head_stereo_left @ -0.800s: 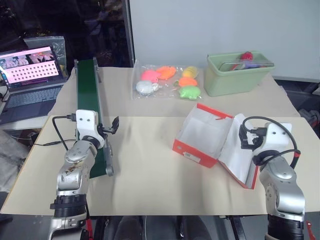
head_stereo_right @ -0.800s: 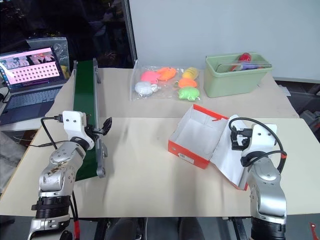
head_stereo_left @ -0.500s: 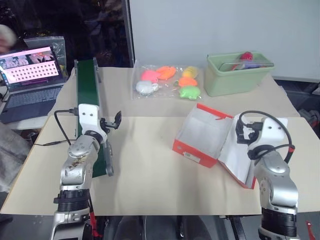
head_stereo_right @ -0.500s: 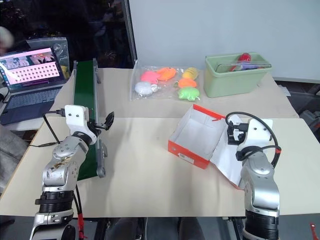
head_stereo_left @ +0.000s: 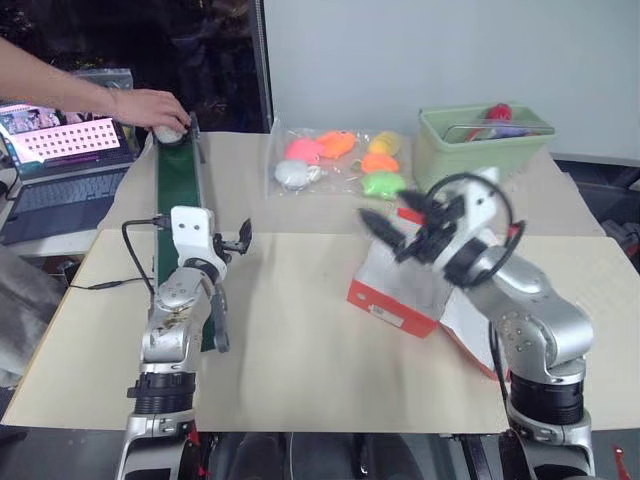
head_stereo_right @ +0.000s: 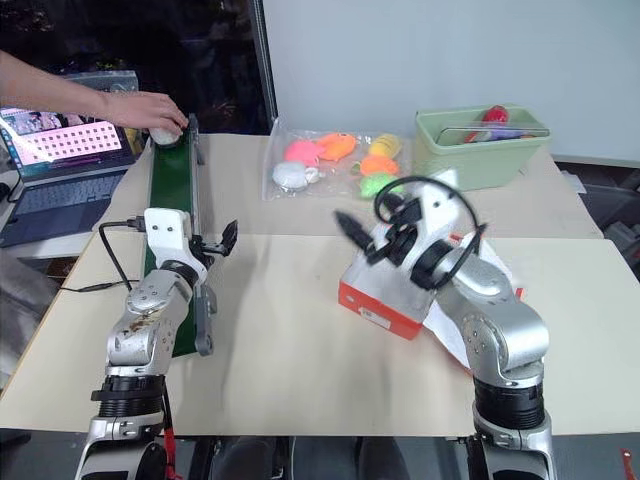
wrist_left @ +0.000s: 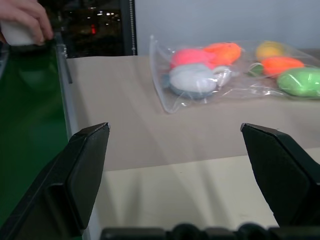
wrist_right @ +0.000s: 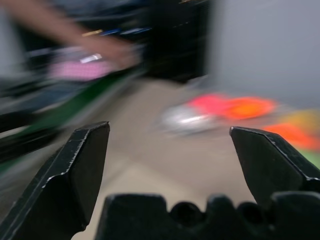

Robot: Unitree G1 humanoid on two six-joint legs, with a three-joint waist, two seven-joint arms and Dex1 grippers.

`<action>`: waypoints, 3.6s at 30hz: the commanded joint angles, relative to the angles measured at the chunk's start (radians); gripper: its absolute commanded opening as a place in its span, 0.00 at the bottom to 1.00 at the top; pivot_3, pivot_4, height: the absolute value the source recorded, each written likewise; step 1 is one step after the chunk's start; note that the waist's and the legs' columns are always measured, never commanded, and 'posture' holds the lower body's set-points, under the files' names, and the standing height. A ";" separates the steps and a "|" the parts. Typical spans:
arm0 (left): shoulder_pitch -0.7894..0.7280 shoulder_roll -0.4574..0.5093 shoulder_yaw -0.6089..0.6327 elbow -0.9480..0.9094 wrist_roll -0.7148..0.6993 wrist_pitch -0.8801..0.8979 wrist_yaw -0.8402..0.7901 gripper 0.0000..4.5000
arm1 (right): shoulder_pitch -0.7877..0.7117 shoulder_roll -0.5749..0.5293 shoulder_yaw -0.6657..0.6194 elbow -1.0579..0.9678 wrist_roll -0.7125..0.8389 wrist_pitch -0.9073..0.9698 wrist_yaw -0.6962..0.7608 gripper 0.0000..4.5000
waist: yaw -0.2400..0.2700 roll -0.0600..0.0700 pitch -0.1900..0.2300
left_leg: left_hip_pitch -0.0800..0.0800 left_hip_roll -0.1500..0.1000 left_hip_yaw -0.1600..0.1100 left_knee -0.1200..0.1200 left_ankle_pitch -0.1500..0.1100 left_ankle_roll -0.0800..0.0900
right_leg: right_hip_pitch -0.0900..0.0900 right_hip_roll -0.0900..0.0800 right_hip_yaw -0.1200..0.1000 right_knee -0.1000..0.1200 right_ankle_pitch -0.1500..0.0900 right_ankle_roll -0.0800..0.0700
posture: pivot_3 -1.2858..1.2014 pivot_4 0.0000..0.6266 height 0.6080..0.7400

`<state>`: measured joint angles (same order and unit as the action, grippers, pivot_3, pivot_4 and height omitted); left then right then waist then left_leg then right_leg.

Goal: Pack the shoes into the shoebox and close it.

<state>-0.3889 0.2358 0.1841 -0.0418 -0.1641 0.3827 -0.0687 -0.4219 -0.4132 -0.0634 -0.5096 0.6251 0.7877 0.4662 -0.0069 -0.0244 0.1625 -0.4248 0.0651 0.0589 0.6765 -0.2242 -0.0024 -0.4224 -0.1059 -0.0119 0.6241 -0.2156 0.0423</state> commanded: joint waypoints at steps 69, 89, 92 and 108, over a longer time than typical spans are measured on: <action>-0.105 0.006 0.076 -0.121 0.144 0.217 0.263 0.62 | 0.016 -0.071 0.064 0.001 0.067 0.001 0.119 1.00 | 0.015 -0.004 0.002 | 0.002 0.000 0.000 0.002 0.000 -0.001 | 0.000 0.000 0.000 0.003 0.000 0.000 | 0.52 0.24 0.92; -0.061 0.010 -0.244 -0.380 -0.171 0.063 -0.295 0.62 | -0.242 0.375 -0.337 0.462 0.857 0.179 -0.513 1.00 | -0.007 -0.006 0.003 | -0.001 0.001 0.001 0.000 0.001 -0.001 | -0.001 0.001 0.000 0.002 0.000 -0.001 | 0.52 0.24 0.92; -0.098 0.021 -0.234 -0.377 -0.193 0.091 -0.318 0.62 | -0.259 0.391 -0.322 0.462 0.887 0.163 -0.543 1.00 | -0.008 -0.006 0.003 | -0.001 0.001 0.000 0.001 0.001 -0.001 | -0.002 0.001 0.000 0.002 0.000 -0.001 | 0.52 0.24 0.92; -0.137 0.008 -0.258 -0.367 -0.199 0.139 -0.333 0.61 | -0.263 0.403 -0.205 0.402 0.870 0.100 -0.574 0.94 | -0.007 -0.005 0.003 | -0.001 0.001 0.000 0.000 0.001 -0.001 | -0.002 0.001 0.000 0.002 0.000 0.000 | 0.52 0.24 0.92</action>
<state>-0.5015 0.2492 -0.0682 -0.3703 -0.3558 0.5312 -0.3934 -0.6689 -0.0170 -0.2764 -0.0623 1.4936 0.9143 -0.1046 -0.0139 -0.0299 0.1657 -0.4261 0.0656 0.0586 0.6765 -0.2236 -0.0032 -0.4241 -0.1050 -0.0116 0.6259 -0.2153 0.0419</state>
